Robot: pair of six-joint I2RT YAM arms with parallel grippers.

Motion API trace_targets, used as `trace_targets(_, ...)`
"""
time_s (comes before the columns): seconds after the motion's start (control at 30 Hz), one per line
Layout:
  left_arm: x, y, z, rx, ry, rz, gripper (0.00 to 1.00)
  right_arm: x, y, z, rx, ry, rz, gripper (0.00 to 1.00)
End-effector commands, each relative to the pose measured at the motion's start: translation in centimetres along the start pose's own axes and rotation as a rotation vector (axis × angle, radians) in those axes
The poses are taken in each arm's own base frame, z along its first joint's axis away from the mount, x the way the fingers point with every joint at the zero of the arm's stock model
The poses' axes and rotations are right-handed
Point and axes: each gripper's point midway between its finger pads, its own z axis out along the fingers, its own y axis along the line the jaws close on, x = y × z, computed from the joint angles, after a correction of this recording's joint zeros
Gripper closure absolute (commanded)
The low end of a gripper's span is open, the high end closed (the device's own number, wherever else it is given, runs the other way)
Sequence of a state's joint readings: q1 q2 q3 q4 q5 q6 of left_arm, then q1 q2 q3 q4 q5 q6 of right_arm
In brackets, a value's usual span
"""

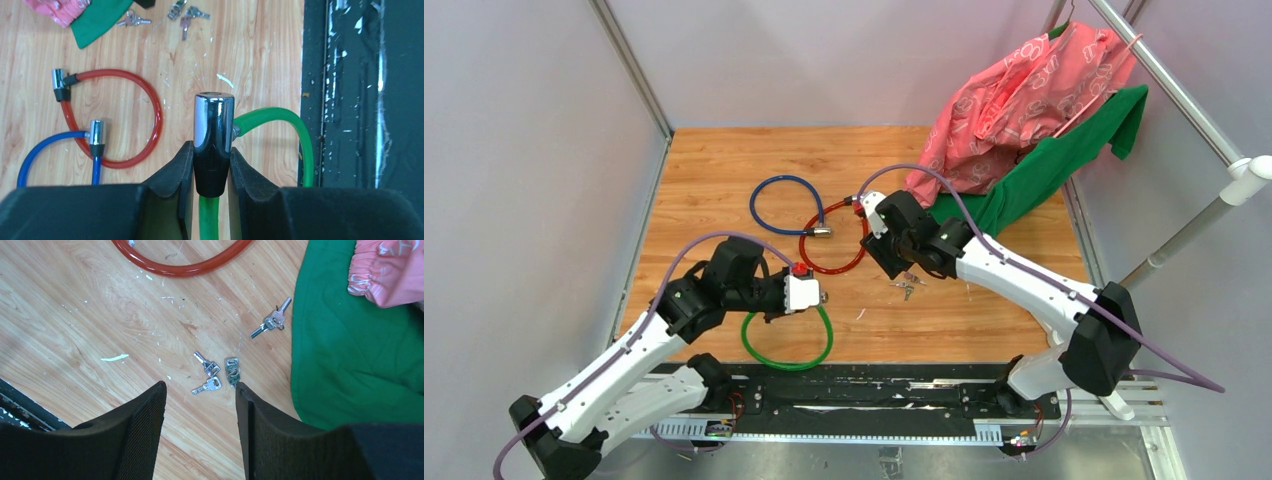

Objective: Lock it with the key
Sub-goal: Place the lock at the center of the board, then reset both arms

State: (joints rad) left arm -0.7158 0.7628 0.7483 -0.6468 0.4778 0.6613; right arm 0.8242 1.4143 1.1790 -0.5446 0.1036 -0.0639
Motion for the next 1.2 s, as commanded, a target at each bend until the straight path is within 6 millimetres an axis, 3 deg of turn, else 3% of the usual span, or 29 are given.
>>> trace_targets(0.0, -2.8, -0.8, -1.6, 0.063, -0.036, -0.053, 1.00, 1.0, 0.2, -0.1, -0.016, 0.016, 0.031, 0.44)
trace_targets(0.1, -3.2, 1.4, -2.4, -0.016, 0.014, -0.063, 1.00, 0.1, 0.2, -0.6, -0.021, -0.015, 0.035, 0.44)
trace_targets(0.3, 0.1, 9.3, -4.1, -0.179, 0.197, -0.178, 1.00, -1.3, -0.5, -2.2, 0.004, -0.075, 0.038, 0.44)
trace_targets(0.4, 1.8, 12.4, -4.5, -0.272, 0.298, -0.117, 1.00, -1.6, -0.7, -3.2, 0.010, -0.104, 0.045, 0.44)
trace_targets(0.57, 6.4, 15.2, -3.2, -0.270, 0.370, -0.276, 1.00, -1.5, -0.9, -4.5, 0.015, -0.140, 0.055, 0.44)
trace_targets(0.73, 12.2, 19.8, -2.8, -0.336, 0.425, -0.453, 1.00, -0.7, -1.0, -5.4, 0.021, -0.159, 0.059, 0.44)
trace_targets(0.77, 13.3, 20.2, -2.8, -0.314, 0.450, -0.497, 0.96, -0.6, -0.9, -5.6, 0.017, -0.166, 0.063, 0.44)
trace_targets(0.8, 14.1, 20.5, -2.6, -0.270, 0.474, -0.542, 0.82, -0.4, -0.9, -5.7, 0.016, -0.171, 0.068, 0.44)
trace_targets(0.83, 14.9, 20.5, -2.4, -0.234, 0.499, -0.609, 0.56, -0.2, -0.9, -5.9, 0.017, -0.174, 0.075, 0.44)
trace_targets(0.87, 15.4, 20.9, -2.3, -0.227, 0.515, -0.672, 0.23, -0.1, -0.9, -6.0, 0.018, -0.180, 0.082, 0.44)
trace_targets(0.9, 16.0, 21.0, -2.3, -0.236, 0.525, -0.722, 0.02, 0.1, -0.9, -6.0, 0.017, -0.183, 0.088, 0.44)
trace_targets(1.0, 15.5, 22.3, -3.3, -0.342, 0.496, -0.704, 0.01, 0.3, -1.0, -6.5, 0.028, -0.206, 0.106, 0.43)
trace_targets(1.17, 12.8, 23.7, -7.4, -0.501, 0.503, -0.657, 0.00, 1.3, -2.4, -6.5, 0.110, -0.199, 0.162, 0.39)
